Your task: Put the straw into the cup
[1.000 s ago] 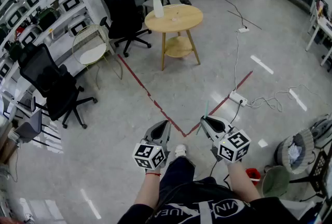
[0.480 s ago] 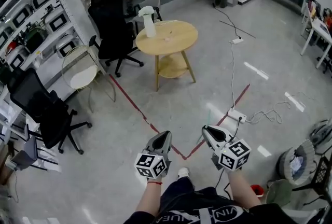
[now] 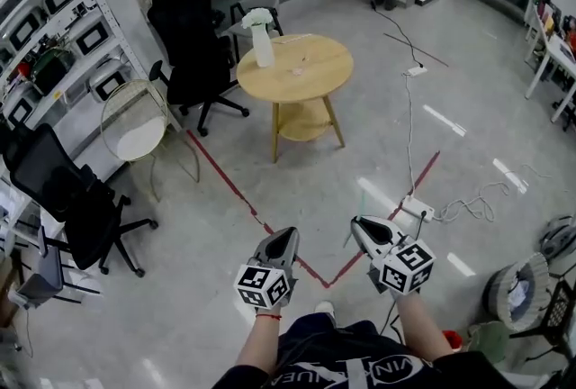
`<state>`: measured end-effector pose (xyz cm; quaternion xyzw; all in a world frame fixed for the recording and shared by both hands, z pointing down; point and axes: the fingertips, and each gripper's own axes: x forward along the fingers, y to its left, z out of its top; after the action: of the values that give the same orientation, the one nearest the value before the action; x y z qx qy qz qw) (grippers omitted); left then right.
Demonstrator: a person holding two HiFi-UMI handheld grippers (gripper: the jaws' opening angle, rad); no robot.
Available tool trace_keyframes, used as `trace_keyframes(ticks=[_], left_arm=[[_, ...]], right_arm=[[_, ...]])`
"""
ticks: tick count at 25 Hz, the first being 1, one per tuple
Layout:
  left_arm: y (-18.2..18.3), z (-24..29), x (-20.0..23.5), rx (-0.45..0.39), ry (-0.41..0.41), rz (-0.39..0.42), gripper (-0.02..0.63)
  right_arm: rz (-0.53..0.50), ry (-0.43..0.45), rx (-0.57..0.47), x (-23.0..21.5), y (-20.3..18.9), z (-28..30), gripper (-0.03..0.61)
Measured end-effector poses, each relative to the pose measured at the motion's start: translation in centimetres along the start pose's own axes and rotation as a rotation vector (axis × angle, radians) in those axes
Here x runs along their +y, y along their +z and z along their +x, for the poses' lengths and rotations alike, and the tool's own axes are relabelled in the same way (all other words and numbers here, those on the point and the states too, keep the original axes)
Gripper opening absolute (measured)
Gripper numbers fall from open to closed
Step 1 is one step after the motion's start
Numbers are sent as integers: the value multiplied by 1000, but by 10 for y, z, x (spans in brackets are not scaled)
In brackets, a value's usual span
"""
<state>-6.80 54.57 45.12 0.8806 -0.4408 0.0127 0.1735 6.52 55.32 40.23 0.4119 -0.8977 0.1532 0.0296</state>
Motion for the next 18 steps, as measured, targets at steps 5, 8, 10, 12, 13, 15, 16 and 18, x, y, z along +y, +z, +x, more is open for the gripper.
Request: trace_keyframes(ticks=[5, 8, 10, 12, 13, 15, 16, 18], left_arm=[[11, 10, 37, -13, 9, -10, 6], [14, 15, 46, -16, 3, -18, 6], [13, 17, 48, -20, 1, -27, 6], [15, 20, 51, -32, 2, -39, 6], [15, 22, 52, -35, 1, -43, 6], [13, 25, 55, -33, -2, -45, 6], [12, 27, 57, -31, -1, -45, 6], [11, 33, 64, -29, 7, -47, 6]], right_arm=[[-1, 16, -9, -1, 10, 38, 23], [3, 13, -7, -3, 13, 50, 23], [2, 11, -4, -5, 16, 54, 23], [-9, 16, 0, -6, 19, 59, 23], [-14, 18, 4, -7, 20, 61, 23], [-13, 16, 8, -10, 20, 68, 23], [-7, 16, 8, -12, 20, 72, 23], [2, 26, 12, -16, 18, 82, 23]])
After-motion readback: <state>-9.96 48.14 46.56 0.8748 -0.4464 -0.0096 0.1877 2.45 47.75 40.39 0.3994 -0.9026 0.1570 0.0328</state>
